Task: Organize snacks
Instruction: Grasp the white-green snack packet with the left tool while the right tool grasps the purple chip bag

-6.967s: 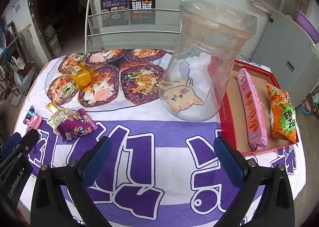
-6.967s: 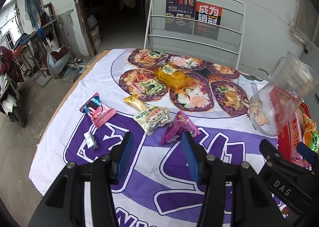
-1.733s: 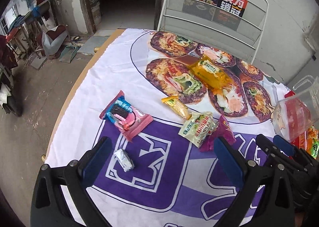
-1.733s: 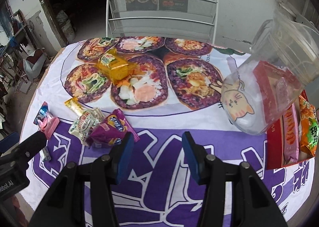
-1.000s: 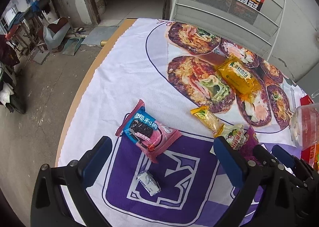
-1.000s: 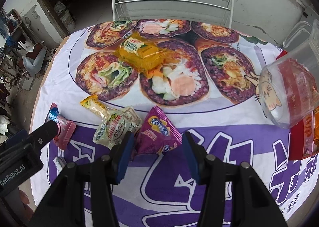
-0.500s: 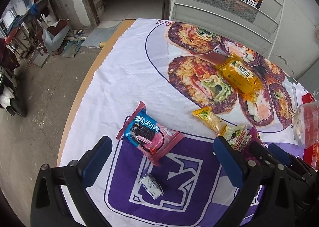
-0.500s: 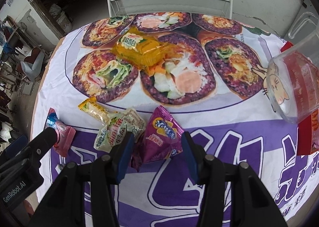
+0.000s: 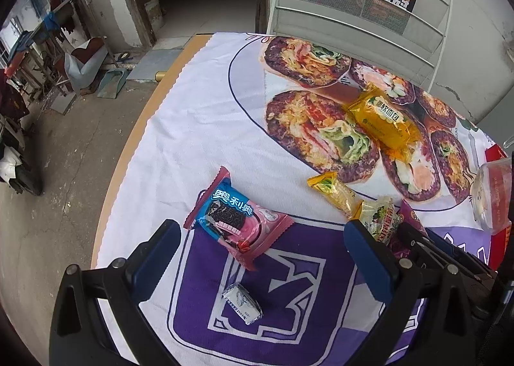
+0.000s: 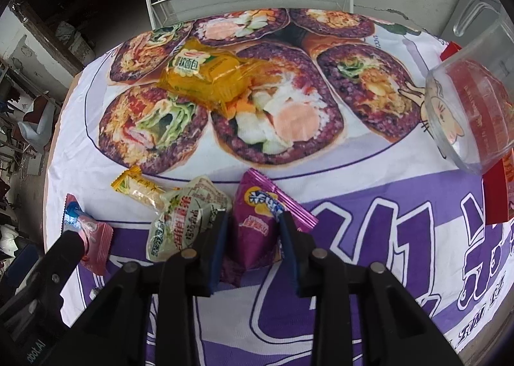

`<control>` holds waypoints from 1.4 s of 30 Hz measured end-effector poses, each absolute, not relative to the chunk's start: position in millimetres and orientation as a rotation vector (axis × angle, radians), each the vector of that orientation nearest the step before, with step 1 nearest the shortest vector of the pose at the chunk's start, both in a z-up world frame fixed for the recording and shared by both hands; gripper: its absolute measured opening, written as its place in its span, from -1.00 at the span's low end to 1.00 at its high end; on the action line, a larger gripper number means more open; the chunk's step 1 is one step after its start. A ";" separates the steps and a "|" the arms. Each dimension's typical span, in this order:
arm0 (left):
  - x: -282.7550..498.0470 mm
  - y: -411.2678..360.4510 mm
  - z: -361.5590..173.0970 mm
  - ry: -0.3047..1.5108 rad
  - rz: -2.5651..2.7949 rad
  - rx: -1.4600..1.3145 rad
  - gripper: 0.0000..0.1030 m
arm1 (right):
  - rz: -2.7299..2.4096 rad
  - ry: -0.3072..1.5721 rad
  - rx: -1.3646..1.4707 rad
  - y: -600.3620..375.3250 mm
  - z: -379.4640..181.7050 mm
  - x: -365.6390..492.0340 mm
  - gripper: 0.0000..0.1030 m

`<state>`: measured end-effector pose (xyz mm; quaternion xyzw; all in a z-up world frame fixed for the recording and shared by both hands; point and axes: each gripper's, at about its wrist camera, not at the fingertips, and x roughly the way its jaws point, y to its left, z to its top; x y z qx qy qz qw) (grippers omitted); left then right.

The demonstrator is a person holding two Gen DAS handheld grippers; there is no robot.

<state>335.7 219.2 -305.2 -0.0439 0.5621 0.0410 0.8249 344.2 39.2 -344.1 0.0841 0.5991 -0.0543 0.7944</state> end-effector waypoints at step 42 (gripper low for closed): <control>376.4 121.1 -362.0 1.378 -0.003 -0.087 -0.10 | -0.090 1.146 0.114 -45.4 -319.6 313.9 -0.56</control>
